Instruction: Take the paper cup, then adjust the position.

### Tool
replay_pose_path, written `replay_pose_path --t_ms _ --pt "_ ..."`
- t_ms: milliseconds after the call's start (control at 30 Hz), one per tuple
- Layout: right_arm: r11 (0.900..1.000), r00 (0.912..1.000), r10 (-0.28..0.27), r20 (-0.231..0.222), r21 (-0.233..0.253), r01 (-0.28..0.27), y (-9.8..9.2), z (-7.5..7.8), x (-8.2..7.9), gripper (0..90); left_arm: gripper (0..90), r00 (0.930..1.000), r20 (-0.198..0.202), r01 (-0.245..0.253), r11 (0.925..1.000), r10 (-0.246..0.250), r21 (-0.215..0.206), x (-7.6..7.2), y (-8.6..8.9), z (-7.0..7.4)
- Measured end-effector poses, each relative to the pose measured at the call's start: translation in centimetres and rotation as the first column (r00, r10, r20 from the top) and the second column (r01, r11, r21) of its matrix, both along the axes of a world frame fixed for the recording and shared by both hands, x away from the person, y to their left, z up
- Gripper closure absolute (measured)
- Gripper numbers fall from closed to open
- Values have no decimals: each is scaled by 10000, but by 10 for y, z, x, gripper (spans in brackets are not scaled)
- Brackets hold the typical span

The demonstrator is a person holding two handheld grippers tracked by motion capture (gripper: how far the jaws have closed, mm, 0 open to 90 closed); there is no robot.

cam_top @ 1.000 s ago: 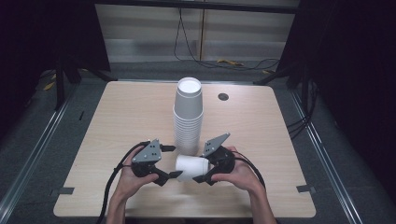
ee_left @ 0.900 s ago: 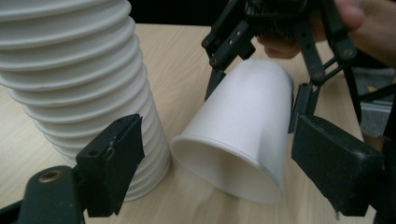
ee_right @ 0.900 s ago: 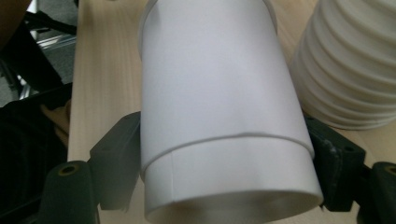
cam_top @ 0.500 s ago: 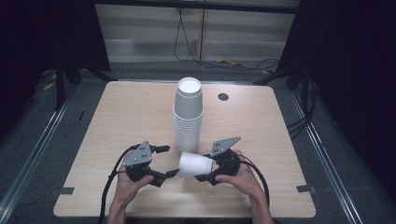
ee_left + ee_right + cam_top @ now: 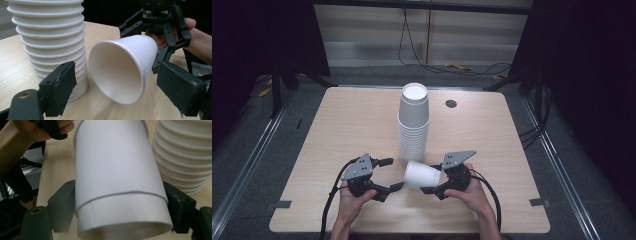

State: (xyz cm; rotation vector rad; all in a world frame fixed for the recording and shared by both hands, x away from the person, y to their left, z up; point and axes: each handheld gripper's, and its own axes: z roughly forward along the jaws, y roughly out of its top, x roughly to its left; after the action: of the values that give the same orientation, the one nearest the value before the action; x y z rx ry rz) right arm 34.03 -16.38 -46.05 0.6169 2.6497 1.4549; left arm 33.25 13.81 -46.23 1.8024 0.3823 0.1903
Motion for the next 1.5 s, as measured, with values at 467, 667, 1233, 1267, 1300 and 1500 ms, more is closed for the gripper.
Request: replay_pose_path --t_ms 467,667,1233,1267,1300,1500 --pt "9946 9998 -197 -50 1017 201 -6 -8 -3 226 156 9999 -82 66 9995 -68 -314 -2 3 -1" --pt "9890 9996 -271 4 1454 267 -6 -13 -5 226 156 9998 -117 138 9992 -143 -388 -3 3 -1" --pt "9607 9997 212 117 2765 -236 -6 -15 -5 225 155 9953 -433 829 9936 -864 -768 -3 -1 -2" --pt "9599 9997 217 129 2793 -245 -6 -15 -5 225 155 9954 -437 816 9939 -850 -735 -2 -2 -2" --pt "9595 9996 233 144 2803 -264 -6 -15 -6 225 155 9951 -546 788 9943 -829 -720 -2 -3 -2" --pt "9498 9989 434 166 3093 -464 -7 -15 -7 226 155 9923 -680 983 9918 -1039 -815 0 -6 -4"
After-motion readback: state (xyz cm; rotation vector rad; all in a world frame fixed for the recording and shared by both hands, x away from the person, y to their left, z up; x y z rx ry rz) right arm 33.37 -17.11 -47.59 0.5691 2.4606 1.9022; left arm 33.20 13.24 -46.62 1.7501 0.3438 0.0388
